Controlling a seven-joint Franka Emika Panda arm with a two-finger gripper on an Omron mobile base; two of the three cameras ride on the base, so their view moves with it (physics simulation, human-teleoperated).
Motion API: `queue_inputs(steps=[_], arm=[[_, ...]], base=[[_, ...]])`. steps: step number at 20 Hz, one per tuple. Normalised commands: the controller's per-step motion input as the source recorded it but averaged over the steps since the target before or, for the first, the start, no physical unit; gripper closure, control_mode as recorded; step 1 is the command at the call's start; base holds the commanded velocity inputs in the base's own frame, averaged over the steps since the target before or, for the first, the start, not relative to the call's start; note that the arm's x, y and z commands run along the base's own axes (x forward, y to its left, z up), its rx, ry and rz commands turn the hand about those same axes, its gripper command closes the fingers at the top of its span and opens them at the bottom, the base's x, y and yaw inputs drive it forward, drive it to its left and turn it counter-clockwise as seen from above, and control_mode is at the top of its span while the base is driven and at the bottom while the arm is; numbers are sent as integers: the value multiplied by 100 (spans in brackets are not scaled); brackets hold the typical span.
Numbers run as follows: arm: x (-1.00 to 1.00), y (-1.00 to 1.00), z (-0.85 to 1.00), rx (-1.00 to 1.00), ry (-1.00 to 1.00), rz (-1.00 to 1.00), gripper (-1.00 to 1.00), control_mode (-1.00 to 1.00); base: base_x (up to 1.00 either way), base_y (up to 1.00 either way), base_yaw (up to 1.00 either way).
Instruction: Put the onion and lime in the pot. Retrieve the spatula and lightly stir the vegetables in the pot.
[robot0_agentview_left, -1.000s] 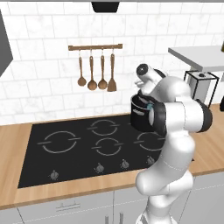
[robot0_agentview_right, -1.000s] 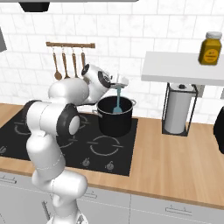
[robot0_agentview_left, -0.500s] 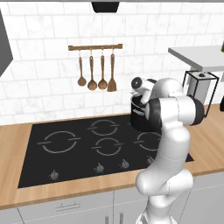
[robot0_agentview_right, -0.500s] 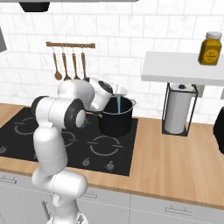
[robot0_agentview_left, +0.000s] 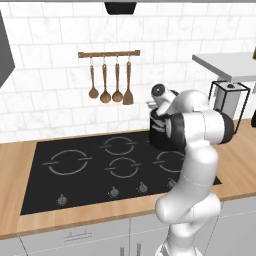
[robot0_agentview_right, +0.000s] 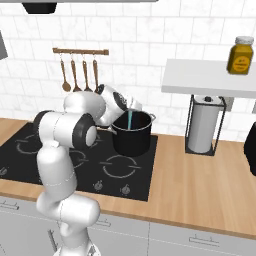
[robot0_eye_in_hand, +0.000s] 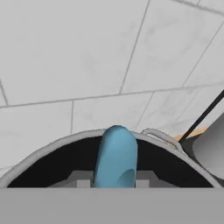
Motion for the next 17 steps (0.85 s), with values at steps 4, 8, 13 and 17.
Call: queue_inputs(steps=[4, 8, 13, 17], arm=[[13, 1, 20, 13, 1, 0, 100, -100], [23, 0, 0, -3, -2, 0, 100, -100], [0, 3, -51, -6, -7, 0, 100, -100], [0, 6, -79, 0, -10, 0, 100, -100]], base=[[0, 0, 0], [0, 0, 0], [0, 0, 0], [0, 0, 0]])
